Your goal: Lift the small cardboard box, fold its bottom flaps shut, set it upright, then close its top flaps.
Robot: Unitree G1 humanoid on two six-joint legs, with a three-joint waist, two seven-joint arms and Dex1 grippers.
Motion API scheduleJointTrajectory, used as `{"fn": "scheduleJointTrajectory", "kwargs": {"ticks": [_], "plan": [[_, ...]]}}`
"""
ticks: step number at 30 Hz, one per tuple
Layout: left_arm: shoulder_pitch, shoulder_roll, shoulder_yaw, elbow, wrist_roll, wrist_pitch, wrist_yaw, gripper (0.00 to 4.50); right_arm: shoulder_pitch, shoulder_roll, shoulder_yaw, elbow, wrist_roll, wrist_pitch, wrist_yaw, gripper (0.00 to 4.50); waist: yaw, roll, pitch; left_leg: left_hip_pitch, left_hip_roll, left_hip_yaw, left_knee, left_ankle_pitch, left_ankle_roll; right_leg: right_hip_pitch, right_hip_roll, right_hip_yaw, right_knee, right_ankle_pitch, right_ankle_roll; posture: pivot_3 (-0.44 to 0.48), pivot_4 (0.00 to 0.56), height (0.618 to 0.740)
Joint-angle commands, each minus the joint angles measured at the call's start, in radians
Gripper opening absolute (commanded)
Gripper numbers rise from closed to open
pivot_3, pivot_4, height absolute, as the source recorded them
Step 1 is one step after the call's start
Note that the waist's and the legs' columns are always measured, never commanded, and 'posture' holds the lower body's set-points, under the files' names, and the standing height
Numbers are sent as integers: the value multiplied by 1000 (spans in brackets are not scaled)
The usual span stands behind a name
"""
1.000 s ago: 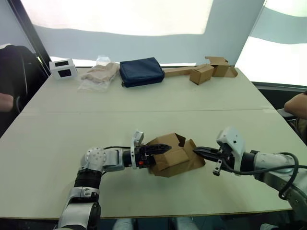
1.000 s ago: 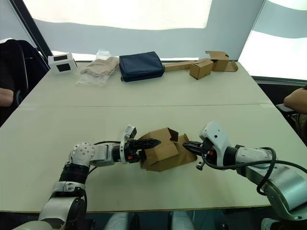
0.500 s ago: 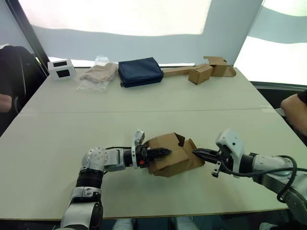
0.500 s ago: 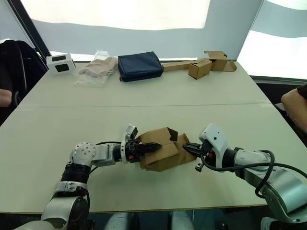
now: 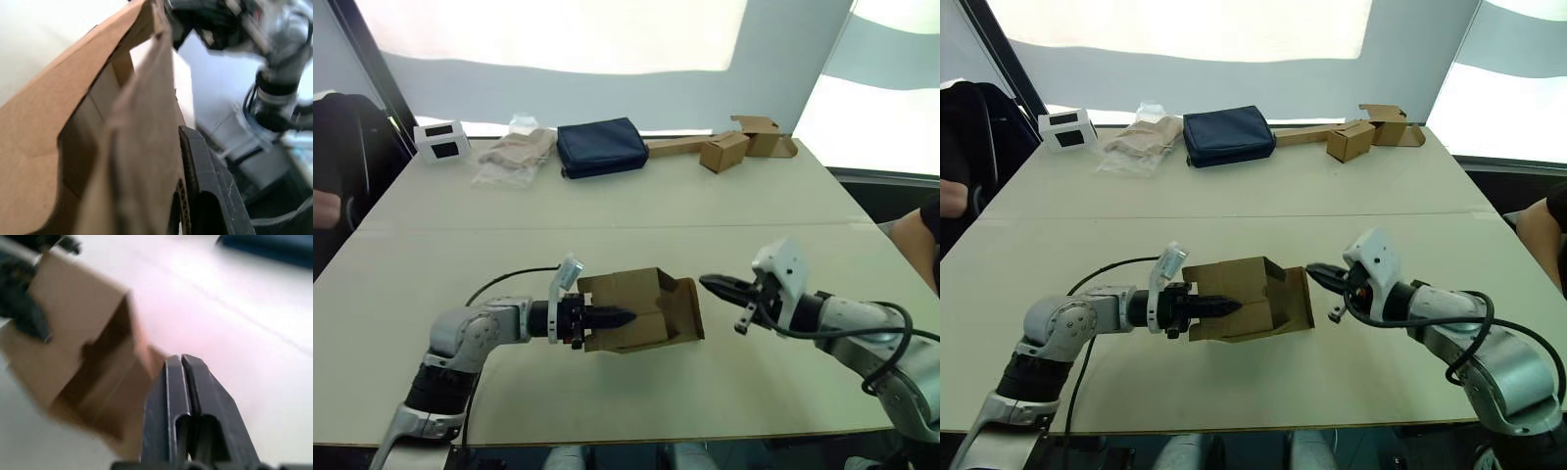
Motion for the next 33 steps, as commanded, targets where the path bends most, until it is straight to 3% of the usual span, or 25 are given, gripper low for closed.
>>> {"fn": "scheduleJointTrajectory", "kwargs": {"ticks": [1, 7, 33], "plan": [[-51, 25, 0, 25, 65, -135, -74, 128, -64, 50, 57, 22, -36, -26, -29, 0, 1, 0, 0, -1, 0, 0, 0, 0, 0, 0, 0, 0, 0, 0, 0, 0, 150, 740], [-103, 11, 8, 41, 71, -158, -88, 128, -82, 83, 141, 26, -75, -30, -14, 0, -1, 0, 0, -2, -1, 1, 0, -1, 2, 0, 0, 0, -1, 0, 1, 0, 150, 740], [-138, 5, -7, 23, 34, -69, -131, 128, -122, 163, 213, 1, -146, -46, -46, 0, -3, 0, 0, -1, 0, -1, 0, -1, 3, -1, 6, 0, 1, 0, 1, 0, 150, 740]]}}
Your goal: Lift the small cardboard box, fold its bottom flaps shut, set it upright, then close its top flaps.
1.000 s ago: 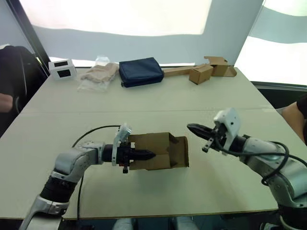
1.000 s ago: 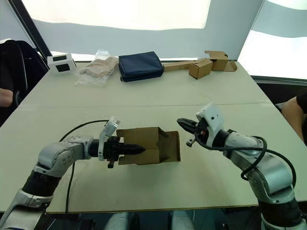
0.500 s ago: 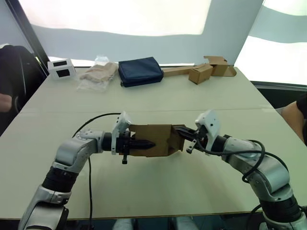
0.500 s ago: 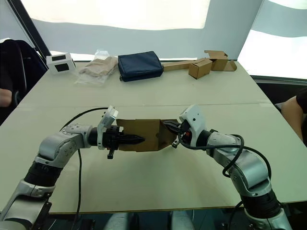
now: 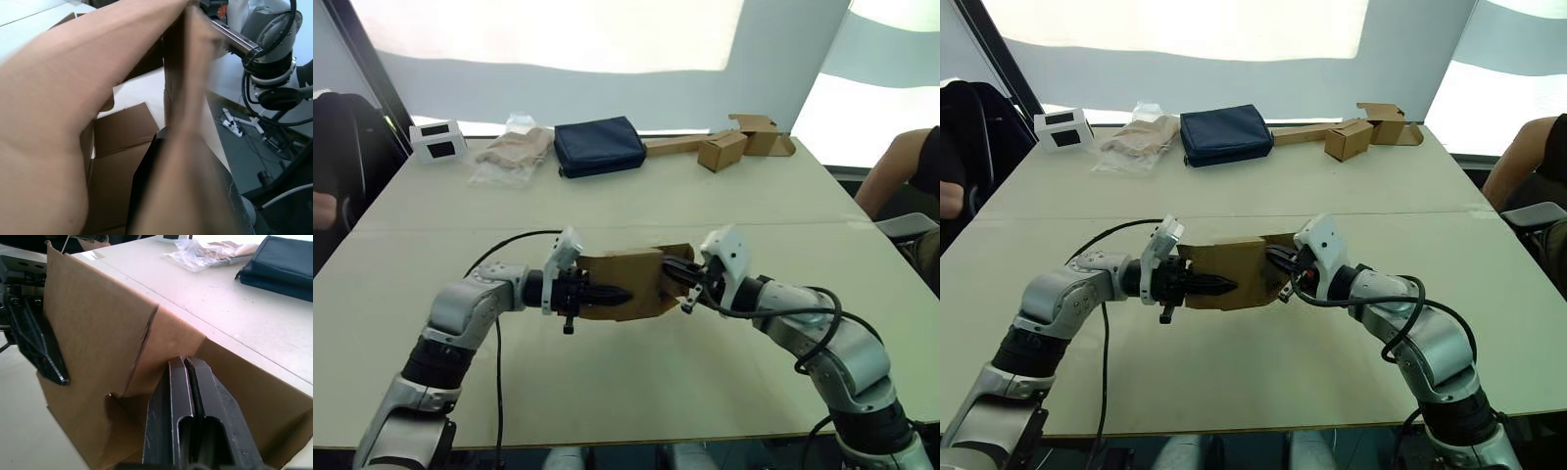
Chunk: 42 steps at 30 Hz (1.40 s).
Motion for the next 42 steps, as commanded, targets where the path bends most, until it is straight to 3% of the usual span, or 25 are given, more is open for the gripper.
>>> {"fn": "scheduleJointTrajectory", "kwargs": {"ticks": [1, 18, 29, 34, 42], "plan": [[-21, 9, 3, -32, -26, 13, -27, 128, -22, 12, 9, -22, -27, -41, 0, 0, 0, 0, 0, 0, 0, 0, 0, 0, 0, 0, 0, 0, 0, 0, 0, 0, 150, 740], [-62, -24, 26, 52, 10, -35, -11, 128, 12, -22, -40, -90, 52, 17, 53, 0, 1, 0, 0, 0, 0, 0, 0, 0, 0, 0, 0, 0, 0, 0, 0, 0, 150, 740], [-90, -14, 53, 87, -3, -38, -22, 128, 178, -119, -279, -131, 213, 95, 100, 0, 2, 0, 0, 0, 0, 0, 0, 0, 0, 0, 0, 0, 0, 0, 0, 0, 150, 740], [-106, -23, 66, 68, -28, -13, -15, 128, 290, -126, -260, -123, 191, 65, 108, 0, 1, 0, 0, 0, 0, 0, 0, 0, 0, 0, 0, 0, 0, 0, 0, 0, 150, 740], [-114, -33, 69, 32, -62, 33, -3, 128, 250, -73, -169, -87, 158, 29, 81, 0, 0, 0, 0, 0, 0, 0, 0, 0, 0, 0, 0, 0, 0, 0, 0, 0, 150, 740]]}}
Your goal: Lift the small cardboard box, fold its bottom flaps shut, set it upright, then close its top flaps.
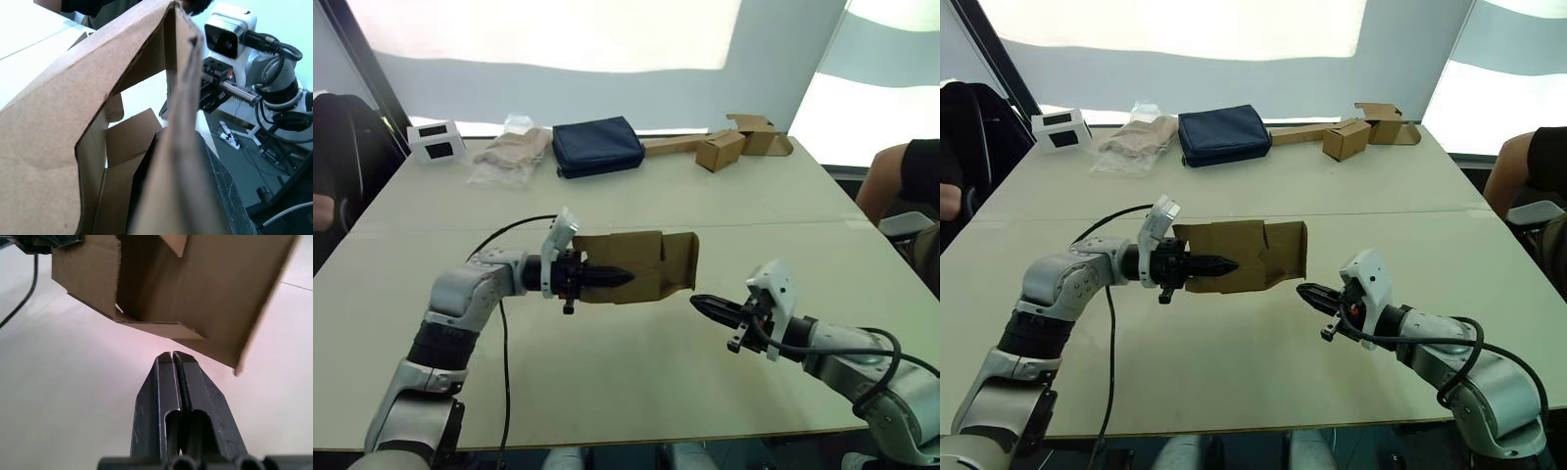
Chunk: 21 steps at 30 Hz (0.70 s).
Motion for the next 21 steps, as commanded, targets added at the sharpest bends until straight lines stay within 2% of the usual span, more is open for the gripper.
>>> {"fn": "scheduleJointTrajectory", "kwargs": {"ticks": [1, 11, 21], "plan": [[-28, -4, 25, -47, -36, 17, 3, 128, -46, 16, 29, 7, -13, -32, -6, 0, 0, 0, 0, 0, 0, 0, 0, 0, 0, 0, 0, 0, 0, 0, 0, 0, 150, 740], [-27, -6, 20, -52, -50, 36, -11, 128, -154, 28, 90, 18, 10, -16, 21, 0, -1, 0, 0, 0, 0, 1, 0, 0, 0, 0, 0, 0, 0, 0, 0, 0, 150, 740], [-47, -12, 35, -42, -54, 33, -6, 128, -187, 6, 101, -22, 56, 23, 43, 0, 2, 0, 0, 0, 0, 0, 1, 0, 0, 0, 0, 0, 0, 0, 0, 0, 150, 740]]}}
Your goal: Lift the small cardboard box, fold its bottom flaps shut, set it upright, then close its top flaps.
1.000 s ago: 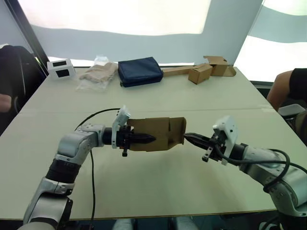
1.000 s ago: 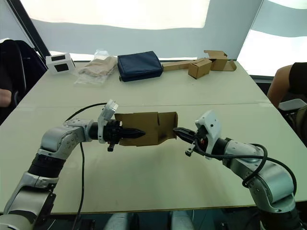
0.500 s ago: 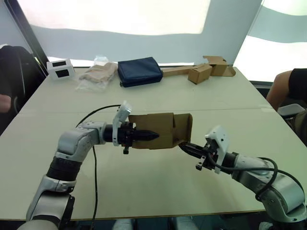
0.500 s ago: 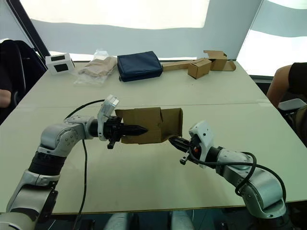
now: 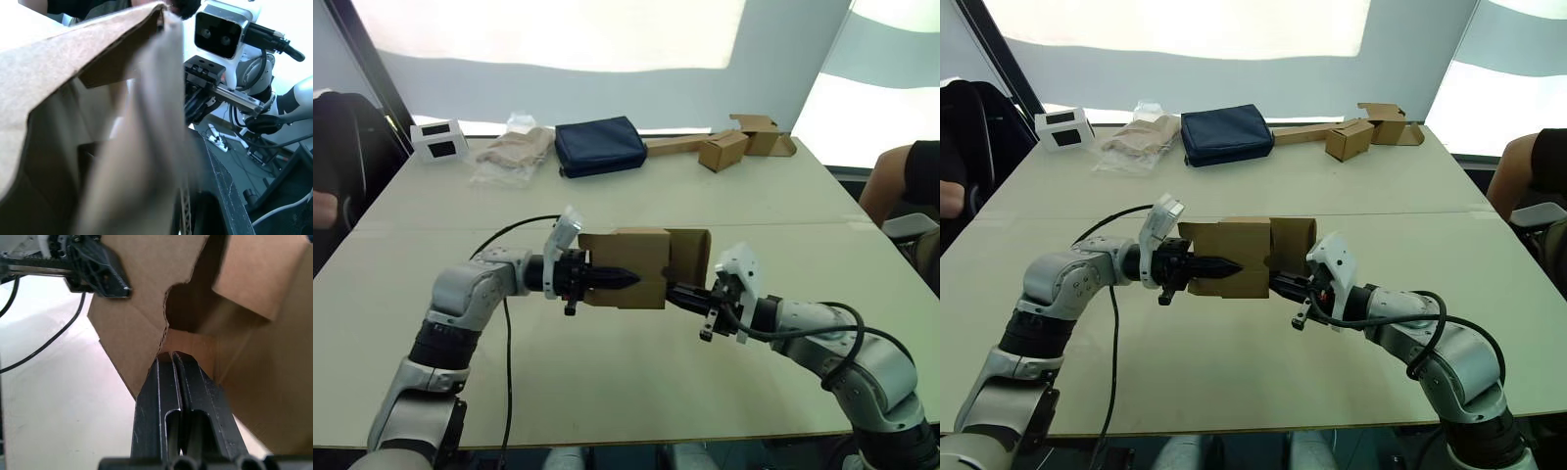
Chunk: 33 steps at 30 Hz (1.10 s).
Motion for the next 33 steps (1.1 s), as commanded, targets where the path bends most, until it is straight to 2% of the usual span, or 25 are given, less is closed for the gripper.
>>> {"fn": "scheduleJointTrajectory", "kwargs": {"ticks": [1, 5, 8, 13, 16, 20, 24, 30, 33], "plan": [[-24, -2, 36, -25, -29, -3, 2, 128, -5, -10, -9, -52, 29, 2, 8, 0, -1, 0, 0, 0, 0, 0, 0, 0, 0, 0, 0, 0, 0, 0, 0, 0, 150, 740], [-24, 7, 43, -33, -38, 4, 3, 128, 18, -28, -50, -67, 47, 10, 0, 0, -1, 0, 0, 0, 0, 0, 0, 0, 0, 0, 0, 0, 0, 0, 0, 0, 150, 740], [-25, 21, 51, -43, -47, 11, 1, 128, 56, -17, -161, -64, 131, 19, -17, 0, 1, 0, 0, 0, 0, -1, 0, 0, 0, 0, 0, 0, 0, 0, 0, 0, 150, 740], [-40, 38, 61, -63, -69, 28, -4, 128, 116, 12, -377, 4, 405, 43, -55, 0, 0, 0, 0, 0, 0, 0, 0, 0, 0, 0, 0, 0, 0, 0, 0, 0, 150, 740], [-56, 35, 69, -65, -86, 40, 1, 0, 107, 31, -459, 87, 537, 38, -100, 745, 0, 0, 0, 0, 0, 0, 0, 0, 0, 0, 0, 0, 0, 0, 0, 0, 150, 740], [-62, 29, 73, -71, -103, 50, 12, 0, 93, 55, -490, 164, 642, 26, -146, 2290, -2, 0, 0, 0, 0, 0, 0, 0, 0, 0, 0, 0, 0, 0, 0, 0, 150, 740], [-71, 9, 100, -72, -148, 89, 42, 0, 95, 134, -476, 256, 713, 4, -172, 3771, -2, 0, 0, 0, 1, -1, 0, 0, 0, 0, 1, 0, 0, 1, 3, 0, 150, 740], [-71, 0, 108, -78, -168, 104, 64, 0, 88, 241, -401, 284, 726, -14, -197, 3771, -3, 1, 0, 0, 1, 0, -1, 0, 0, 0, 1, 0, 0, 2, 3, 0, 150, 740], [-69, 1, 102, -77, -161, 98, 69, 0, 81, 278, -363, 236, 749, -24, -217, 3771, -3, 1, 0, 0, 1, 0, 0, 0, 0, 0, 1, 0, 0, 2, 3, 0, 150, 740]]}}
